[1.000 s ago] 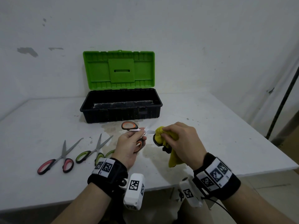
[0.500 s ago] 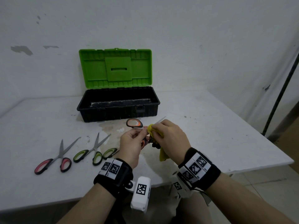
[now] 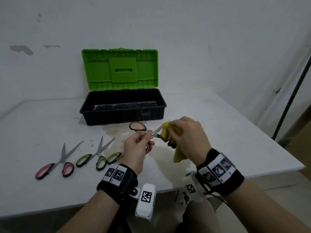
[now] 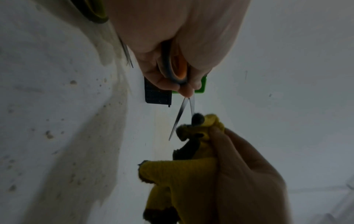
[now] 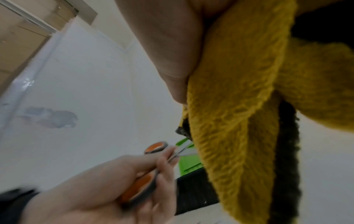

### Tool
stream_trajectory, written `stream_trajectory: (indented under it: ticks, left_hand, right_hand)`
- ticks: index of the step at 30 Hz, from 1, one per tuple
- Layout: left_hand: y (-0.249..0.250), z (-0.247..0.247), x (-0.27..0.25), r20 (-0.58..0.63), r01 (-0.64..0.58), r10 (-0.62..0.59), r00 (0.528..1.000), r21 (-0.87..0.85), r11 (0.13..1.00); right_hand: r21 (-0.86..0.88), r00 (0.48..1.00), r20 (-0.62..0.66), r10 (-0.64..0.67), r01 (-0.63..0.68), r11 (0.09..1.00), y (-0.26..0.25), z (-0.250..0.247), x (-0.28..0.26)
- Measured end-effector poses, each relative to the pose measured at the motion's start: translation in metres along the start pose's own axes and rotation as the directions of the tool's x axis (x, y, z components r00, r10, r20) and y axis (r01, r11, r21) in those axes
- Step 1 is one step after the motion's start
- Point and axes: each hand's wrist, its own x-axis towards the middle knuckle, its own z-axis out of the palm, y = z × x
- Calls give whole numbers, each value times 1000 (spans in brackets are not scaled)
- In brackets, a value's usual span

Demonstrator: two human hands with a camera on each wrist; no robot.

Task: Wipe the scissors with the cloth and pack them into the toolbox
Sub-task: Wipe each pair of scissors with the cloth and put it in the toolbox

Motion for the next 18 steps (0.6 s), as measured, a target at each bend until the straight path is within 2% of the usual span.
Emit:
stream_trajectory:
  ticks: [3,7,10,15,18]
  left_hand:
    - [0,6,-2,18,-1,1,1000,-9,1000]
    - [0,6,-4,34,-12,12,999,1,1000]
    - [2,3,-4,40,-11,11,999,9,1000]
    - [2,-2,-2,16,-17,17,1000,12,1000]
    - [3,-2,0,1,-23,23,1000,11,1000]
  right_hand:
    - [-11,996,23,-90,90,996,-17,13,-11]
    - [-41,995,30,-93,95,995,-18,25,-9]
    - [-48,998,24,-50,51,998,-11,24,-2]
    - [-33,993,2,121,-120,992,12,8,19]
    - [-8,991,-36,130,-130,991,17,0,19]
